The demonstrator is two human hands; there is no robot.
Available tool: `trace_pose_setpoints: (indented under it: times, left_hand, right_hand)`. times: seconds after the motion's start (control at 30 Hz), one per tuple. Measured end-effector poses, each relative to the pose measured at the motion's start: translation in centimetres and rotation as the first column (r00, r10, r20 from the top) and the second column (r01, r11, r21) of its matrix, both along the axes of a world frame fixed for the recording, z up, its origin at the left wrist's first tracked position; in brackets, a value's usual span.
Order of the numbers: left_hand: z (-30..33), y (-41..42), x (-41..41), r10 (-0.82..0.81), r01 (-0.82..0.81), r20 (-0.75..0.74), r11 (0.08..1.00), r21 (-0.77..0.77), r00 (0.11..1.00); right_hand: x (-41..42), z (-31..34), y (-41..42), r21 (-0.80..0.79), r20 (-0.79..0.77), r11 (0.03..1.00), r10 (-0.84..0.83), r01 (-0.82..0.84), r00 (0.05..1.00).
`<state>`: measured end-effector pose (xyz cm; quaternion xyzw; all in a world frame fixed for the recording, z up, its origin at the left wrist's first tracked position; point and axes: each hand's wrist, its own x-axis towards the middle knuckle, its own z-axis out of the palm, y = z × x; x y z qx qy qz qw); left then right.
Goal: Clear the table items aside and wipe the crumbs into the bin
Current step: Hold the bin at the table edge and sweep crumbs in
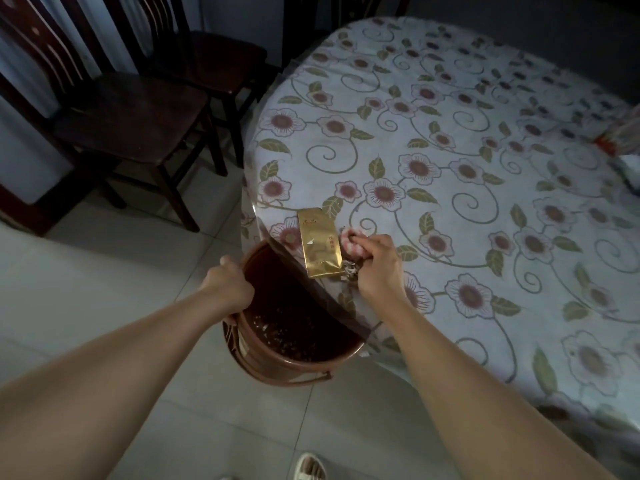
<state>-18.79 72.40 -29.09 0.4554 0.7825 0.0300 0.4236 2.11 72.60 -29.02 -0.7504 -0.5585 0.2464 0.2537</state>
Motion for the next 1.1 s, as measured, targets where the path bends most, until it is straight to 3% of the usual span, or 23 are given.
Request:
trace_pose_setpoints:
  times: [0.37, 0.47, 0.6, 0.73, 0.83, 1.0, 1.1]
  left_hand:
    - [-1.2, -0.2, -0.7, -0.025, 0.024, 0.018, 0.999, 0.025, 1.0]
    - [-1.1, -0.5, -0.8, -0.032, 0.031, 0.033, 0.999, 0.031, 0.999]
    - [-1.5, -1.1, -1.3, -0.053, 0.051, 0.036, 0.998, 0.045, 0.998]
    - [-1.6, -1.4, -2.4, -0.064, 0.062, 0.034, 0.997, 0.043, 0.997]
    - [-1.4, -1.6, -2.6, -0.056, 0.056, 0.014, 0.998, 0.024, 0.998]
    - [-1.7, -1.6, -2.7, -0.063, 0.062, -0.025, 0.998, -0.01, 0.998]
    - [-1.9, -1.2, -2.9, -0.065, 0.065, -0.052, 0.998, -0.006, 0.997]
  right_hand:
    - [-6.0, -0.8, -4.9, 0.066, 0.07, 0.99, -0.132, 0.128, 0.989]
    - [-8.2, -1.9, -7.0, 0.04, 0.077, 0.997, -0.064, 0.061, 0.995]
    - [-10.0, -3.2, -8.9, -0.179, 0.082, 0.982, -0.04, 0.054, 0.996]
    - [-10.6, -2.6, -8.9, -0.06, 0.026, 0.998, 0.013, -0.012, 1.0]
    - [-11.2, -2.7, -9.0, -0.2, -0.01, 0.98, 0.01, -0.012, 1.0]
    - [-10.3, -2.9, -8.6, -0.209, 0.052, 0.97, 0.138, -0.124, 0.989]
    - [-10.4, -2.0, -8.6, -0.046, 0.11, 0.98, 0.198, -0.194, 0.974]
